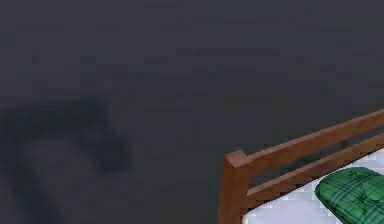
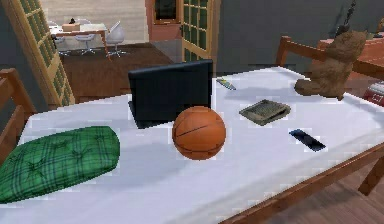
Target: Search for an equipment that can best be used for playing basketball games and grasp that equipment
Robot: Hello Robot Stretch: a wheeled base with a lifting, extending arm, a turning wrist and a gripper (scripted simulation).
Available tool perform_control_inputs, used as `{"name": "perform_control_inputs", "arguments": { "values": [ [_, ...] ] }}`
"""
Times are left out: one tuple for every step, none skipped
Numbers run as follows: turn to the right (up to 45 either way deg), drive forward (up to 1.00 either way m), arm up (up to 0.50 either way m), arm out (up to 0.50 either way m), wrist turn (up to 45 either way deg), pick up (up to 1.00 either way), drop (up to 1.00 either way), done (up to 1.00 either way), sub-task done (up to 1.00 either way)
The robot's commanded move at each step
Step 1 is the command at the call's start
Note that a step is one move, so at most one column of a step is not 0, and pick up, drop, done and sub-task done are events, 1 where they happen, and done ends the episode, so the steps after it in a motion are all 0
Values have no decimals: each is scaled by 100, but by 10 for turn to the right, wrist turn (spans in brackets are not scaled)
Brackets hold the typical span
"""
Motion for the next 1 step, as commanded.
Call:
{"name": "perform_control_inputs", "arguments": {
  "values": [
    [0,0,50,0,0,0,0,0,0]
  ]
}}
